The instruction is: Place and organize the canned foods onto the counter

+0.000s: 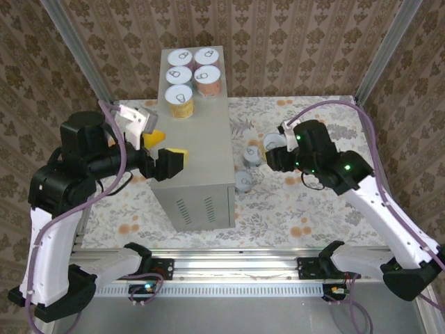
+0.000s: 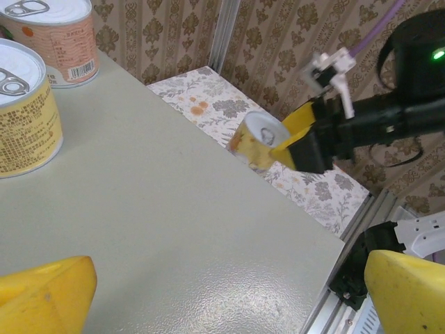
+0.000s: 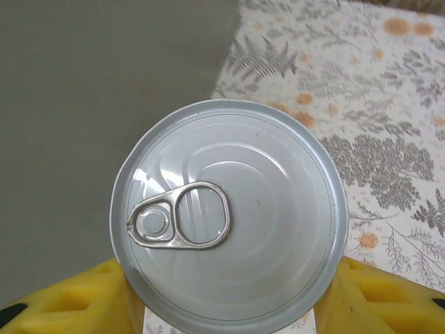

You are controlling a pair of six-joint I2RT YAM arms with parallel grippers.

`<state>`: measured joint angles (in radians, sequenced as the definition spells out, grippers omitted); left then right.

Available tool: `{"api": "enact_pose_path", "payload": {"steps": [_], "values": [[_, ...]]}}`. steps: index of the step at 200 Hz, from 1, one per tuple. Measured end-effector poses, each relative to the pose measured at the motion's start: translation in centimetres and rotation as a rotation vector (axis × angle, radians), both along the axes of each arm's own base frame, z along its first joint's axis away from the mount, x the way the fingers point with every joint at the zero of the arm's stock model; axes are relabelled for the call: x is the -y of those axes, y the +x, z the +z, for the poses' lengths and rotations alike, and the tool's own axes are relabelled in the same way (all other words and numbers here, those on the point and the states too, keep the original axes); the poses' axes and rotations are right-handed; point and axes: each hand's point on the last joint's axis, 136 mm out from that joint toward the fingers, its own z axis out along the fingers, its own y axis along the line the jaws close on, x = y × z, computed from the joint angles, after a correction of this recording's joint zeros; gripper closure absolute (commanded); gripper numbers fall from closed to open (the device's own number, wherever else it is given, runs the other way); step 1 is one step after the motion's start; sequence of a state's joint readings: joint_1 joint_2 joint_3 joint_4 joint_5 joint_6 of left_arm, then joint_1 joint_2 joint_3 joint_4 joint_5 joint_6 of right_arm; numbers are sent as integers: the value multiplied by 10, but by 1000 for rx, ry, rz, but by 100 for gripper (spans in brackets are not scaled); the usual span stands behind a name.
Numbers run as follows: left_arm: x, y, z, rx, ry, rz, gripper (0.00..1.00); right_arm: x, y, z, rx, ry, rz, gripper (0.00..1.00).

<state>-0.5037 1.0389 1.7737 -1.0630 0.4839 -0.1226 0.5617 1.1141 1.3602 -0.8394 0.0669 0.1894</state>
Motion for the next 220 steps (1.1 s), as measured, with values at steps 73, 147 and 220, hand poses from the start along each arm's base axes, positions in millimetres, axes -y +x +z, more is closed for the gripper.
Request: {"api": "enact_pose_path", "payload": {"steps": [73,147,220], "values": [[-6,-4,-8,16,21,13,0,-24,-46,80,42,145,228,45],[-7,-7,-18,28,53,-1,0,-68,-68,95,9,163,420,45],[-11,-16,-25,45,65,-17,0,-111,-75,107,14,115,530,44]]}}
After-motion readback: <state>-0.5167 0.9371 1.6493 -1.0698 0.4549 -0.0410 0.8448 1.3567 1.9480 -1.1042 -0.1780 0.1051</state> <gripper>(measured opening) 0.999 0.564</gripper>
